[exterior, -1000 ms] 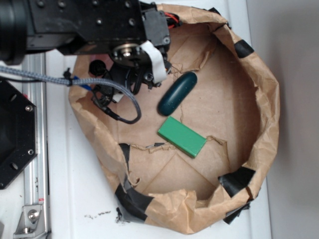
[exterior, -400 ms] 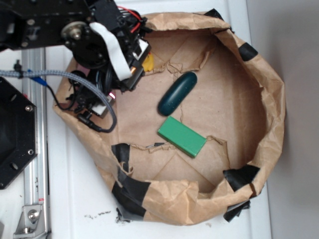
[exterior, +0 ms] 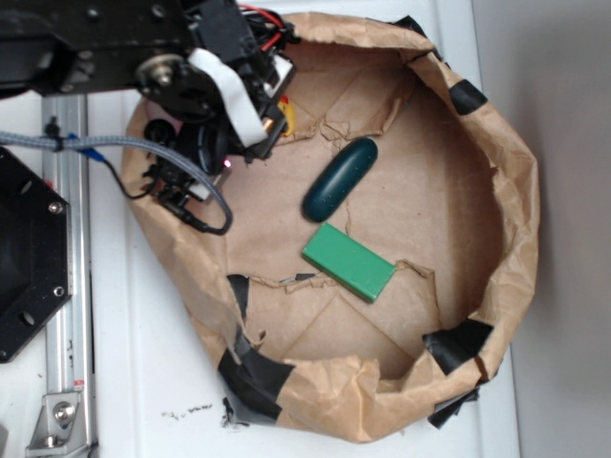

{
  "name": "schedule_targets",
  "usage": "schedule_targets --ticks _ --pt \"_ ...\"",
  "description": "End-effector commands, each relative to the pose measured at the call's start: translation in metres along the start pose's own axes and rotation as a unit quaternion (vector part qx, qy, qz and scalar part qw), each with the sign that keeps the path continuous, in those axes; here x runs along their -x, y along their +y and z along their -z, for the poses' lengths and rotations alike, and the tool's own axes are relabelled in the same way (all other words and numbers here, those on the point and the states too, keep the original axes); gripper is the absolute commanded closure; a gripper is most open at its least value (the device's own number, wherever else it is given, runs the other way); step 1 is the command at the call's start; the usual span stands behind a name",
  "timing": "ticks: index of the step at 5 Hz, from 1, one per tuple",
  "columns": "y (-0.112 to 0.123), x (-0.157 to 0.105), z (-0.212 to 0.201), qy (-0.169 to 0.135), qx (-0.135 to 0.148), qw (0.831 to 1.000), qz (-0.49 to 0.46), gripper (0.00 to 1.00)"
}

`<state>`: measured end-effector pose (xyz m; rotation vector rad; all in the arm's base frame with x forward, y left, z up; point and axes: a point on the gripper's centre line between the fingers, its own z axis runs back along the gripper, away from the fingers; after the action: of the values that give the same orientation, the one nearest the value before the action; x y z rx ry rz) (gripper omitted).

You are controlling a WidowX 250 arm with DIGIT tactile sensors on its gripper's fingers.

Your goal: Grab the yellow duck.

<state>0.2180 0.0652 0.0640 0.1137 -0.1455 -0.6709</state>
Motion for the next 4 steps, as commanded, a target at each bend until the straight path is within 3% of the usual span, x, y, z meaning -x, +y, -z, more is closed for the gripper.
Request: schedule_targets --ticks 1,4 --pt "0.006 -0.004 0.004 -0.001 -0.027 0.999 0.021 0.00" --pt "-0.011 -0.001 0.010 -0.001 -0.001 0.999 0.033 0.00"
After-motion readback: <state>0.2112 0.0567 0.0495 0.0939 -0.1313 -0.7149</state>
